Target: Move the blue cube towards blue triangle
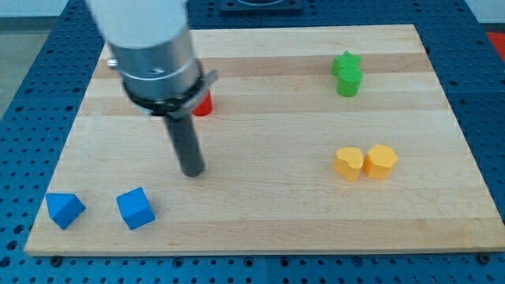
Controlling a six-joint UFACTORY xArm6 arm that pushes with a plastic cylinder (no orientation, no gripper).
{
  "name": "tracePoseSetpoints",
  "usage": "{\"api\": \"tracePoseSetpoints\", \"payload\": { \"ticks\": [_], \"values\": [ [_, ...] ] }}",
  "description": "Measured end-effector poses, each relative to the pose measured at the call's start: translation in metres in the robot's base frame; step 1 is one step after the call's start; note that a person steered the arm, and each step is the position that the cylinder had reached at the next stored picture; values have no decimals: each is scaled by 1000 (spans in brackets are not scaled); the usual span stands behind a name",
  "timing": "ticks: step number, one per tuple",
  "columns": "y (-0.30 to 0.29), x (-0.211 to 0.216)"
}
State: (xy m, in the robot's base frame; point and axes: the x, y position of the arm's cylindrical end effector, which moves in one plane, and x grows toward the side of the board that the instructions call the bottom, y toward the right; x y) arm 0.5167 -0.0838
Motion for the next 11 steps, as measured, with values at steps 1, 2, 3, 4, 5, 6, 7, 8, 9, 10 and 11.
{"api": "tracePoseSetpoints", "payload": {
  "ticks": [1, 2, 3, 4, 5, 6, 7, 8, 9, 10, 11],
  "values": [
    [10, 33],
    [-22, 48],
    [-71, 54],
    [-84, 64],
    [-76, 65],
    [-81, 65],
    [-82, 77],
    [-84, 94],
    [-96, 94],
    [-100, 93],
    [-61, 101]
  ]
}}
